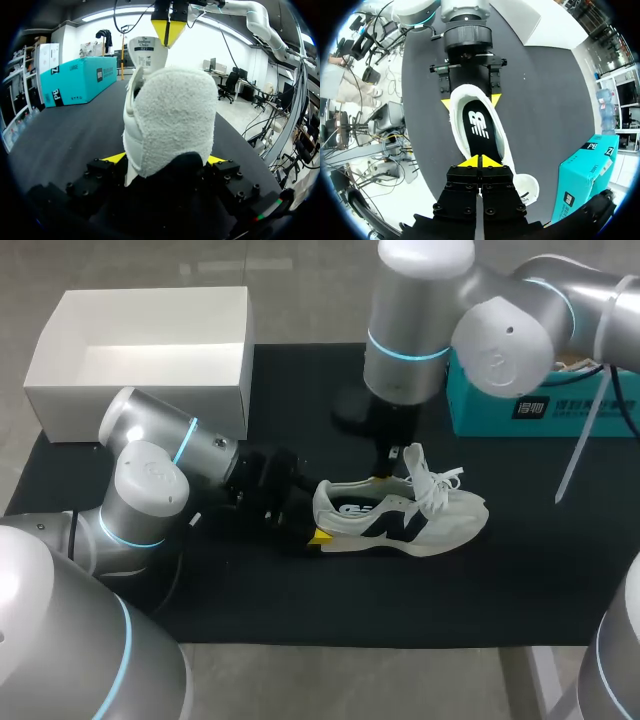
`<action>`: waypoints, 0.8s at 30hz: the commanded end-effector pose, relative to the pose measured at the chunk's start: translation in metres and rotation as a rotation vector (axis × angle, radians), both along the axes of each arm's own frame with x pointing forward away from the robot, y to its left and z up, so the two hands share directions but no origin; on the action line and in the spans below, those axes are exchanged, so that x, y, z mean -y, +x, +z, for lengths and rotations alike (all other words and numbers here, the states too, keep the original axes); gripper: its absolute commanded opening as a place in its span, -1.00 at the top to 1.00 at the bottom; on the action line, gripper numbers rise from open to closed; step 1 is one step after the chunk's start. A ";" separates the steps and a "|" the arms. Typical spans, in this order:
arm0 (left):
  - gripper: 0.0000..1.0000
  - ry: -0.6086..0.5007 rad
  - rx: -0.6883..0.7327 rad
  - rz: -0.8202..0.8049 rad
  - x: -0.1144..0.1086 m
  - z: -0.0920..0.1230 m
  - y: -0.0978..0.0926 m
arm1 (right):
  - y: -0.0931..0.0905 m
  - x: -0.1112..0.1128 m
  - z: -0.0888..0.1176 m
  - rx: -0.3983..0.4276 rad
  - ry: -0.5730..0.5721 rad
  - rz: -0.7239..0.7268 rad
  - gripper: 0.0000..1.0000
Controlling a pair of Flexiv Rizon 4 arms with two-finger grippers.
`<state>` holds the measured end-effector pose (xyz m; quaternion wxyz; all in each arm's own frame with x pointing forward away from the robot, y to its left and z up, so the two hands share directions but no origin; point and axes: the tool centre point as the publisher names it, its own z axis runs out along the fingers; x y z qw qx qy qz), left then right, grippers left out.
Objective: Take the shoe out of the shoebox, open the shoe tongue, remove and reinsert the insole, then place the shoe into the shoebox
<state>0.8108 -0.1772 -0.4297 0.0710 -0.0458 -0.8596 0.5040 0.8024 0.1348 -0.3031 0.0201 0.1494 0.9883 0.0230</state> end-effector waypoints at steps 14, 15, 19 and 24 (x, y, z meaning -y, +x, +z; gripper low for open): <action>1.00 0.001 0.000 -0.001 0.001 -0.001 0.001 | 0.002 -0.014 -0.009 0.005 -0.099 0.030 1.00; 1.00 0.001 0.000 -0.001 0.001 -0.001 0.001 | 0.003 -0.014 -0.014 0.006 -0.108 0.033 1.00; 1.00 0.001 0.000 -0.001 0.001 -0.001 0.001 | 0.005 -0.016 -0.026 0.077 -0.146 0.062 1.00; 1.00 0.001 0.000 -0.001 0.001 -0.001 0.001 | 0.005 -0.015 -0.032 0.130 -0.151 0.085 1.00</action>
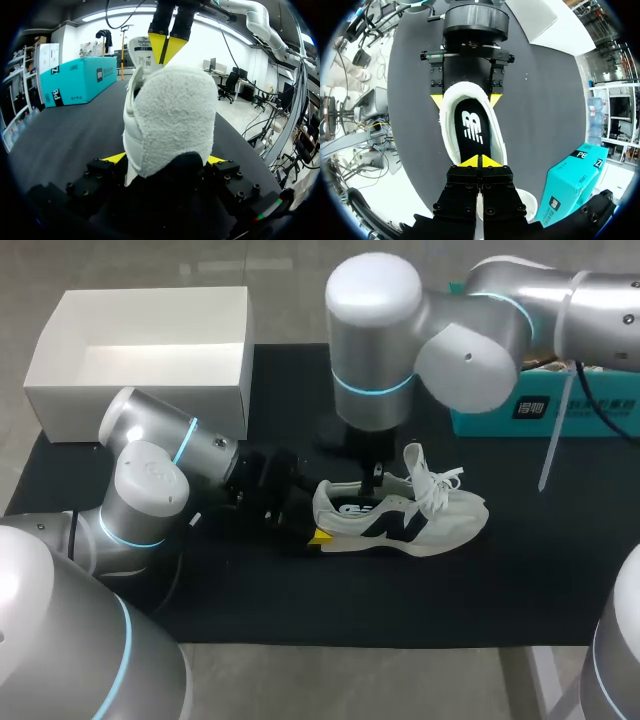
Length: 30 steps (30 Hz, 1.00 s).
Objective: Take the shoe out of the shoebox, open the shoe tongue, remove and reinsert the insole, then place the shoe into the shoebox
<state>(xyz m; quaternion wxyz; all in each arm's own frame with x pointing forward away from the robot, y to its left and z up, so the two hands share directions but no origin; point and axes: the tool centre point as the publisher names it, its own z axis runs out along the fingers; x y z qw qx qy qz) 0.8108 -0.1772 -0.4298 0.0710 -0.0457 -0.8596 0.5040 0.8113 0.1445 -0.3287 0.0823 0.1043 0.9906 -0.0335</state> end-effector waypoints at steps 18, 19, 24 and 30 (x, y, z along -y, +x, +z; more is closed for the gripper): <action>1.00 0.001 0.000 -0.001 0.001 -0.001 0.001 | 0.012 0.016 -0.035 0.013 -0.095 0.022 1.00; 1.00 0.001 0.000 -0.001 0.001 -0.001 0.001 | 0.012 0.018 -0.037 0.000 -0.084 0.018 1.00; 1.00 0.001 0.000 -0.001 0.001 -0.001 0.001 | 0.008 0.020 -0.042 -0.027 -0.045 0.021 1.00; 1.00 0.001 0.000 -0.001 0.001 -0.001 0.001 | 0.006 0.020 -0.048 -0.056 -0.040 0.024 1.00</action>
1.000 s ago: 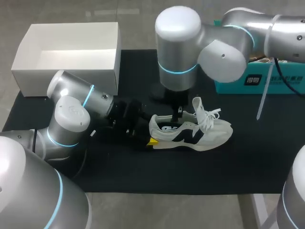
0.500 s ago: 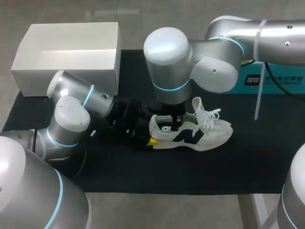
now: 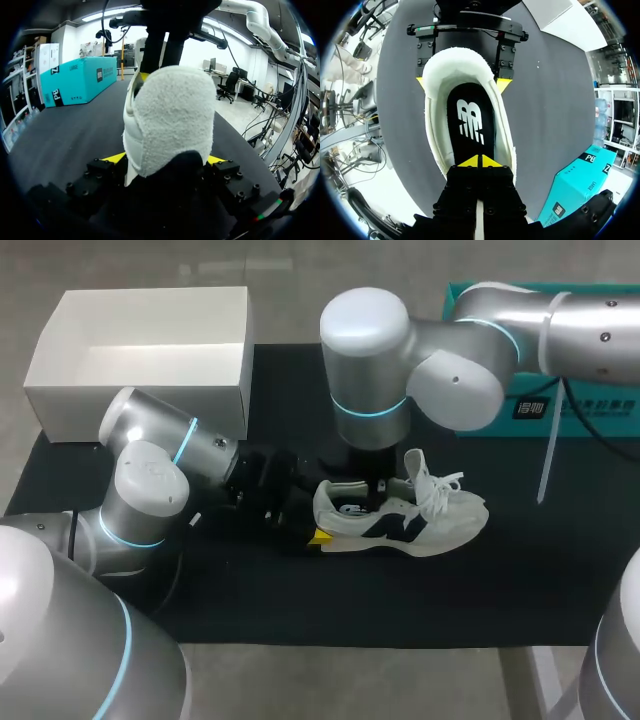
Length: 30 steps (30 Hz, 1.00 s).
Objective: Take the shoe out of the shoebox, open the shoe tongue, remove and reinsert the insole, then place the shoe into the shoebox
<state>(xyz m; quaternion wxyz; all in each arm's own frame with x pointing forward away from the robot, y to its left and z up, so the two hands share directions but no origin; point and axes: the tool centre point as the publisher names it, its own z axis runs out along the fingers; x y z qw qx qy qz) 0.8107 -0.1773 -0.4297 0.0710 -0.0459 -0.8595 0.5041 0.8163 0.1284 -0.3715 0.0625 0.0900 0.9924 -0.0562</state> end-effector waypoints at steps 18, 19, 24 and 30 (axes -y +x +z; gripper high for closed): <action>1.00 0.001 0.000 0.000 0.001 -0.001 0.001 | 0.038 0.014 -0.003 -0.080 -0.042 0.084 1.00; 1.00 0.001 0.000 0.000 0.001 -0.001 0.001 | 0.038 0.014 -0.006 -0.085 -0.039 0.088 1.00; 1.00 0.001 0.000 0.000 0.001 -0.001 0.001 | 0.029 0.015 -0.018 -0.109 -0.020 0.077 1.00; 1.00 0.001 0.000 0.000 0.001 -0.001 0.001 | 0.015 0.018 -0.023 -0.122 -0.004 0.057 1.00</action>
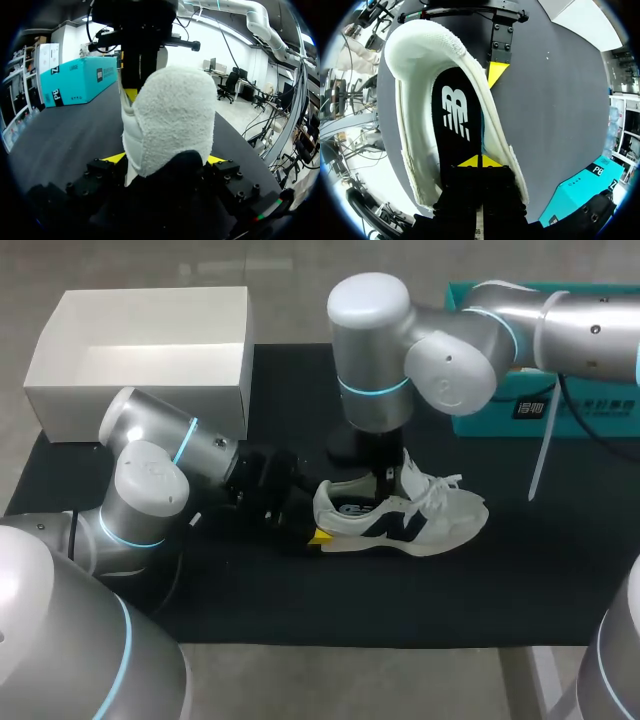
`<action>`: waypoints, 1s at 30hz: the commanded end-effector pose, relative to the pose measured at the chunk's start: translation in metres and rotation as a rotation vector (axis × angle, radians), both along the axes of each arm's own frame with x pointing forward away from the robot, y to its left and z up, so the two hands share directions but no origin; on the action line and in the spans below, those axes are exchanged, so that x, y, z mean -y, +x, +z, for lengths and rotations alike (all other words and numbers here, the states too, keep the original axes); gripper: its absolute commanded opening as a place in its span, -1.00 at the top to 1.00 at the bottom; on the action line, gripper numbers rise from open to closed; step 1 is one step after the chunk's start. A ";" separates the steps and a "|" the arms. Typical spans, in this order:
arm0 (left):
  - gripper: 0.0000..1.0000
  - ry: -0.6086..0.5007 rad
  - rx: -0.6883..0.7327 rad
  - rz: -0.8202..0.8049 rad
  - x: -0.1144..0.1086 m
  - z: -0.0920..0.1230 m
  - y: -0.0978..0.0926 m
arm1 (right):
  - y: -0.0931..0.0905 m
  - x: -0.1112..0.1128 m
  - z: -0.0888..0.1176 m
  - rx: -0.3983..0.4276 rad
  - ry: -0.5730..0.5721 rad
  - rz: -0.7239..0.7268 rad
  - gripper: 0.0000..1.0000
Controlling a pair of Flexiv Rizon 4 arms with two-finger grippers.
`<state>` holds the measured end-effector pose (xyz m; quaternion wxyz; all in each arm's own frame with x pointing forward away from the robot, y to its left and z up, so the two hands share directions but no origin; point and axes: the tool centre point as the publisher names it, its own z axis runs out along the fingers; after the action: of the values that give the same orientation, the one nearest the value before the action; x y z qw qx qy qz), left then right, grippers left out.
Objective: Take the shoe out of the shoebox, open the shoe tongue, remove and reinsert the insole, then place the shoe into the shoebox
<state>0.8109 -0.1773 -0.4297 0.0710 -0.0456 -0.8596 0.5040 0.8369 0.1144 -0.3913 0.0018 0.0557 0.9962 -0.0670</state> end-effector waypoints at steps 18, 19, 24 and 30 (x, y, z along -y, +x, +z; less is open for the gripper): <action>1.00 0.001 0.000 -0.001 0.001 -0.001 0.001 | -0.004 0.003 -0.005 0.033 0.036 -0.027 0.54; 1.00 0.001 0.000 -0.001 0.001 -0.001 0.001 | -0.003 0.002 -0.005 0.036 0.038 -0.027 0.54; 1.00 0.001 0.000 -0.001 0.001 -0.001 0.001 | 0.001 0.000 -0.006 0.038 0.043 -0.023 0.52; 1.00 0.001 0.000 -0.001 0.001 -0.001 0.001 | 0.001 -0.002 -0.018 -0.004 0.059 -0.008 0.47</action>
<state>0.8112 -0.1771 -0.4297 0.0709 -0.0454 -0.8596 0.5040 0.8324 0.1151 -0.3998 0.0065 0.0606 0.9973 -0.0422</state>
